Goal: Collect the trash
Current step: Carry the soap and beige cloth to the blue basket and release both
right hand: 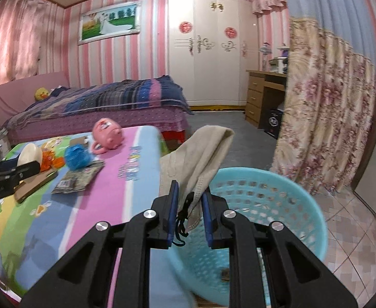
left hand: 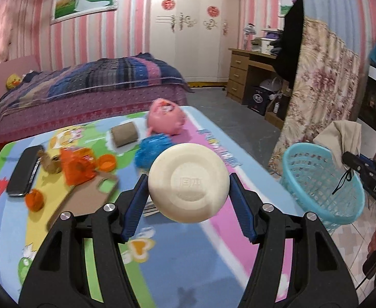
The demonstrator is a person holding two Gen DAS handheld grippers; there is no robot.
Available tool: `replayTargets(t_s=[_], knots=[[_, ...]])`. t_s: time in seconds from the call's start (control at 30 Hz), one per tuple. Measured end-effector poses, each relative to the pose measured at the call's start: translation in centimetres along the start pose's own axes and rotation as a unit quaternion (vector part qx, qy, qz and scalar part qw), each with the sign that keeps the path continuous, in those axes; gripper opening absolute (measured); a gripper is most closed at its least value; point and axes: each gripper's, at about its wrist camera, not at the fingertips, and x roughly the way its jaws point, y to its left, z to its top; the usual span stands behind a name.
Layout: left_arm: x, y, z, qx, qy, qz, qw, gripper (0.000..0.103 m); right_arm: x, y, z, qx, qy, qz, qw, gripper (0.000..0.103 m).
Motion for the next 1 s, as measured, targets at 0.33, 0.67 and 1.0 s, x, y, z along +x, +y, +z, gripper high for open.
replayTargets(t_s=[0.33,0.67,1.0], knots=[[3.7,-7.8,1.3,0.032,0.001,-0.064,0.9975,0.061,-0.5,-6.9,-0.9,0.03,0.016,-0.06,0.998,0.018],[7.1,-15.8,0.8,0.072,0.014,-0.127,0.9891,0.061,-0.7,-11.3,-2.8,0.064,0.02,-0.092,0.994,0.018],[10.4,-20.1,0.5,0.098,0.029,-0.136,0.9854,0.061,-0.2,-12.6,-3.7,0.075,0.023,-0.096,0.992,0.018]])
